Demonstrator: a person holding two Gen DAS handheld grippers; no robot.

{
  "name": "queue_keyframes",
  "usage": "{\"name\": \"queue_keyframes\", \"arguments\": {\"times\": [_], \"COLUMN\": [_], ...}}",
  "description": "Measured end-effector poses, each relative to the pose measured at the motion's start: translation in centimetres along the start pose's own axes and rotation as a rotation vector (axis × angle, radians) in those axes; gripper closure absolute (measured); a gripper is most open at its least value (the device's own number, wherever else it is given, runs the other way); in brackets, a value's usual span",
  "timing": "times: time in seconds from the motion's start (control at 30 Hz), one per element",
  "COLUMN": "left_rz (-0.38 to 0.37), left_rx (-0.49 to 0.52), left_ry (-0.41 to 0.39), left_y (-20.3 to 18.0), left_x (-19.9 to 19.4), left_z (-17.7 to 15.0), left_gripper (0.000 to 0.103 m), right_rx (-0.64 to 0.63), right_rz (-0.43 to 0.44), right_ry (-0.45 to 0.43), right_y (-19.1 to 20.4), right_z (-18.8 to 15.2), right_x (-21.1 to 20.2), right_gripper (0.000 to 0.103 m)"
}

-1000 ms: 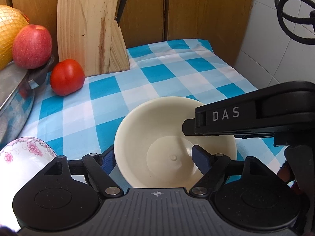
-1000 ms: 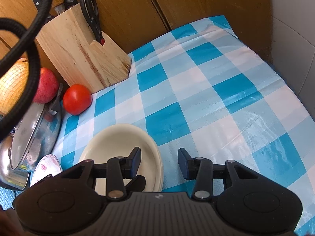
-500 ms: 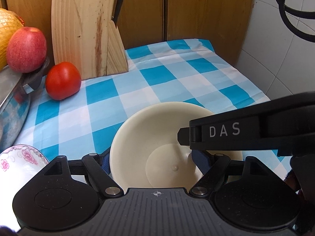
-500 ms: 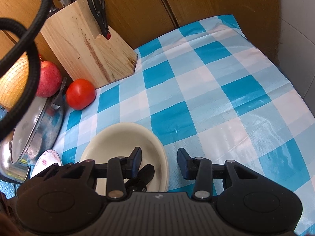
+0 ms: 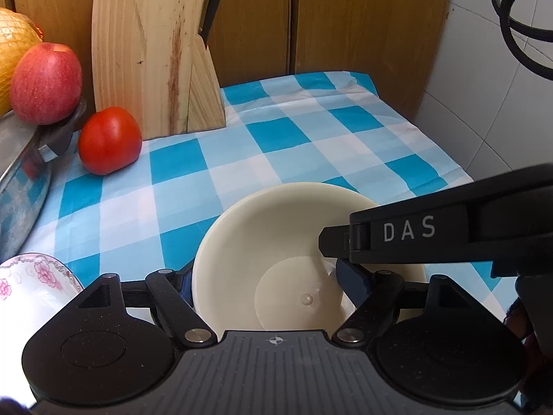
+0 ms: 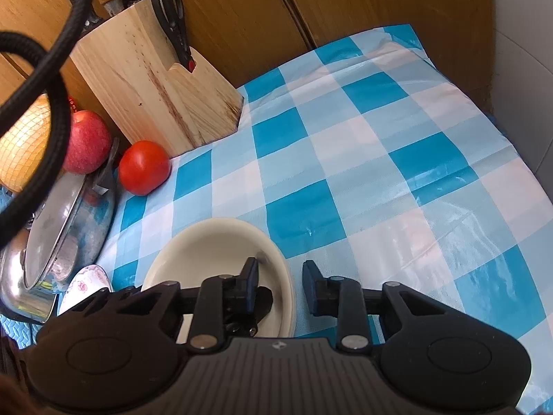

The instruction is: Organize plates and bowls

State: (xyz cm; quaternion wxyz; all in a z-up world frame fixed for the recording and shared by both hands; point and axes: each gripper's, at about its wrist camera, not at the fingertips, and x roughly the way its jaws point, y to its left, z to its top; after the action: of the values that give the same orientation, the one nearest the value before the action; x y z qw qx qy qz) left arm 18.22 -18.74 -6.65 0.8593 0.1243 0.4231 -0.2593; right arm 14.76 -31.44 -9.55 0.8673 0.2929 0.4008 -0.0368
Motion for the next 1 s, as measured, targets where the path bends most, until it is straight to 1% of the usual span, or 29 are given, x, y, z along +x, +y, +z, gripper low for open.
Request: {"name": "queue_keyframes", "arguments": {"times": [0.33,0.53,0.57,0.6,0.63,0.67,0.87,0.93,1.0], "left_rz": [0.001,-0.004,-0.003,0.013,0.023,0.018,0.022,0.03,0.031], "left_rx": [-0.007,-0.024,-0.025,-0.023,-0.02,-0.026,-0.03,-0.028,-0.043], "left_ry": [0.001,0.005,0.004,-0.003,-0.006,-0.005,-0.02,-0.019,-0.013], "left_y": [0.04,0.25,0.28,0.26,0.29,0.43,0.38,0.35,0.52], "left_x": [-0.13,-0.24,-0.25,-0.29,-0.29,-0.27,-0.36,-0.42,-0.48], "left_z": [0.08,0.11,0.11,0.1,0.11,0.1,-0.18,-0.15,-0.07], "left_gripper": [0.023,0.029,0.032,0.039,0.04,0.04,0.038,0.04,0.046], "right_rx": [0.001,0.007,0.009,0.009,0.007,0.017,0.013,0.021,0.038], "right_rz": [0.007,0.003,0.001,-0.002,0.0,0.006,0.005,0.007,0.01], "right_ry": [0.002,-0.001,0.001,0.009,0.018,0.034,0.034,0.033,0.035], "right_y": [0.1,-0.15,-0.22,-0.26,-0.28,-0.43,-0.5,-0.52,-0.63], "right_z": [0.05,0.07,0.07,0.03,-0.03,-0.14,-0.3,-0.29,-0.19], "right_x": [-0.16,-0.45,-0.46,-0.41,-0.3,-0.1,-0.06,-0.06,-0.11], "right_gripper": [0.083,0.083,0.083,0.084,0.084,0.084,0.085,0.085,0.085]}}
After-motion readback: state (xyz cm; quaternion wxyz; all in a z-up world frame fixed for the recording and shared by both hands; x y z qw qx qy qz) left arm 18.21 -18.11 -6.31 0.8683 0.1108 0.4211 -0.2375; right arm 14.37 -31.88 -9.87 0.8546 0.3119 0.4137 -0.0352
